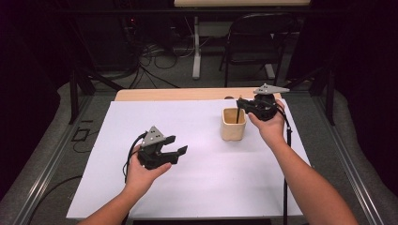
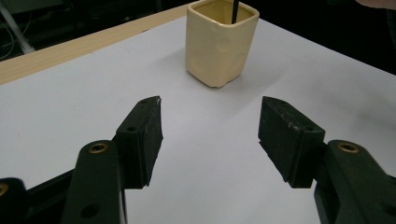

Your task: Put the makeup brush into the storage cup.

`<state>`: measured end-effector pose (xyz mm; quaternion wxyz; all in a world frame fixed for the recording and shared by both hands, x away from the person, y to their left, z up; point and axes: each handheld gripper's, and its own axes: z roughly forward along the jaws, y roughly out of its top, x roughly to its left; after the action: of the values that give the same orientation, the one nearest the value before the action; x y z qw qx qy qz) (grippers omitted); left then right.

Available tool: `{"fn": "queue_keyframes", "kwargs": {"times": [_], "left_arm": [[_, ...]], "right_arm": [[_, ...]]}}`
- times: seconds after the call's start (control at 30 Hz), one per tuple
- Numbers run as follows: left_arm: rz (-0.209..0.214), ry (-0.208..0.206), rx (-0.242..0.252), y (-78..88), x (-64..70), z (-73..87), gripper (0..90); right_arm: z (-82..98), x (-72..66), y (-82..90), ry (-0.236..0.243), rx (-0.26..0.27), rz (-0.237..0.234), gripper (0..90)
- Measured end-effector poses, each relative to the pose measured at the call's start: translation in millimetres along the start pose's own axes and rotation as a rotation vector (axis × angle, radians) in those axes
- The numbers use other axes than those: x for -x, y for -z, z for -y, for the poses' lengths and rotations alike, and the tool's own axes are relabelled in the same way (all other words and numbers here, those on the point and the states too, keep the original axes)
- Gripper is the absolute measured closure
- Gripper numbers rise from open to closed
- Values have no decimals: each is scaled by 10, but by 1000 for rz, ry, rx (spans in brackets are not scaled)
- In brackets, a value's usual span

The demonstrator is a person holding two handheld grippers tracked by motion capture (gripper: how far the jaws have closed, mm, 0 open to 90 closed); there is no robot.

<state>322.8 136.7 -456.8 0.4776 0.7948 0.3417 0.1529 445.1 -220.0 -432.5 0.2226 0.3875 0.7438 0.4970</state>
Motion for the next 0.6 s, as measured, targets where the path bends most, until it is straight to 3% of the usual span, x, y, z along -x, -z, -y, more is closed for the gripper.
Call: {"fn": "queue_keyframes", "kwargs": {"times": [0.6], "left_arm": [[2,-1,-3,-14,4,-2,401]], "right_arm": [[87,-5,-38,-3,-23,0,838]]}}
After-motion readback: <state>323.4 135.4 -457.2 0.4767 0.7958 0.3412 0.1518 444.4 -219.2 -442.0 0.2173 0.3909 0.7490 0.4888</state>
